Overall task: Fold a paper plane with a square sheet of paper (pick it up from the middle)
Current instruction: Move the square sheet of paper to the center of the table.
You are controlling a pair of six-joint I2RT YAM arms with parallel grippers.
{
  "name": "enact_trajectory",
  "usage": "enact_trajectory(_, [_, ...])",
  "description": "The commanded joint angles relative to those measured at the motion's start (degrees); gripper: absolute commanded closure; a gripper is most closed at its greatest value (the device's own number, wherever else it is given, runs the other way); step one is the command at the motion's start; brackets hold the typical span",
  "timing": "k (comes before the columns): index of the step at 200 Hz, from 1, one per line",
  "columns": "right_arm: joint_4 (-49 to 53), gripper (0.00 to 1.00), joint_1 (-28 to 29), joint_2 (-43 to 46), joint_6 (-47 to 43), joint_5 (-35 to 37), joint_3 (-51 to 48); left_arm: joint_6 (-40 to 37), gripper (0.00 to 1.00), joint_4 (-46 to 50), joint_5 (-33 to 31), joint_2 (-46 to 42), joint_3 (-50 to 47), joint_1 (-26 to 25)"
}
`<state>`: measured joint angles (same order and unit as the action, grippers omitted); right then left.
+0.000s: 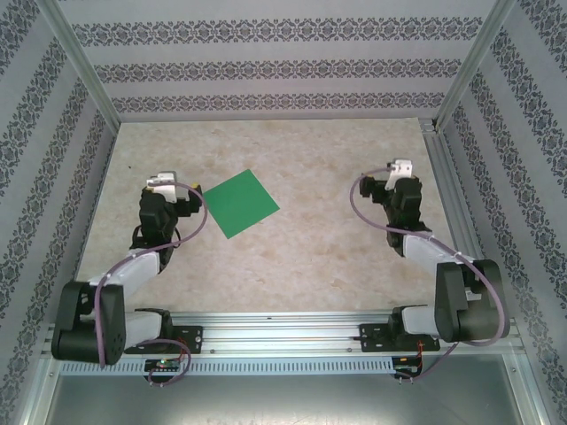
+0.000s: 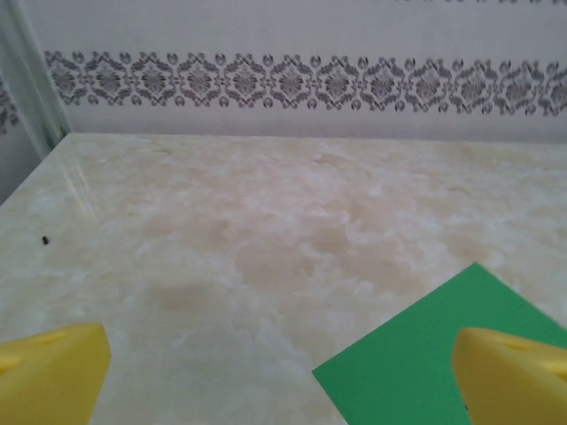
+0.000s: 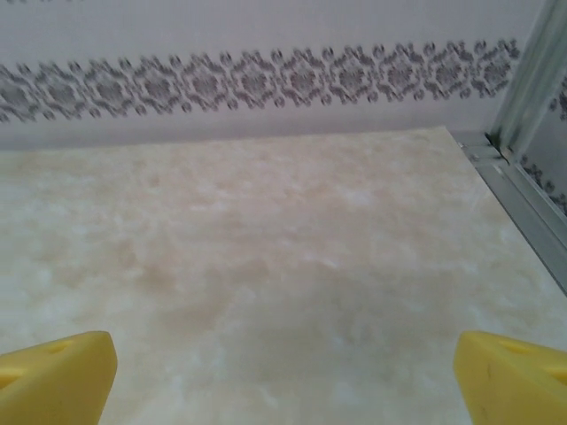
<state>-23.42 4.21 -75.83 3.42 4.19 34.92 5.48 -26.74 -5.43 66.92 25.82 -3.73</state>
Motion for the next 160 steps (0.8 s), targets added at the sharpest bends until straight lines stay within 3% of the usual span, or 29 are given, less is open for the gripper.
enact_trajectory(1, [23.4, 0.02, 2.8, 1.1, 9.2, -6.9, 10.8, 10.6, 0.0, 21.4, -6.4, -5.6, 5.3, 1.2])
enact_trajectory(24, [25.8, 0.02, 8.3, -3.7, 16.0, -23.3, 18.1, 17.1, 0.0, 29.5, -4.3, -8.2, 8.6, 1.5])
enact_trajectory(33, [26.6, 0.02, 12.4, -6.9, 17.4, -26.4, 21.7, 18.8, 0.0, 30.4, -1.9, -8.5, 9.0, 1.5])
enact_trajectory(63, [30.6, 0.02, 23.9, -21.2, 22.4, -25.7, 35.0, 23.0, 0.0, 29.2, 8.7, -7.1, 9.8, 1.6])
enact_trajectory(85, [34.6, 0.02, 28.9, -33.3, 24.3, -28.0, 46.7, 24.1, 0.0, 31.2, 11.3, -4.6, 11.5, 1.6])
enact_trajectory(129, [45.5, 0.02, 33.7, -53.6, 25.6, -30.6, 71.3, 23.3, 0.0, 33.9, 11.0, -4.3, 12.3, 1.6])
enact_trajectory(160, [50.6, 0.02, 34.8, -62.7, 27.2, -28.6, 82.1, 22.6, 0.0, 34.3, 13.7, -5.0, 12.6, 1.6])
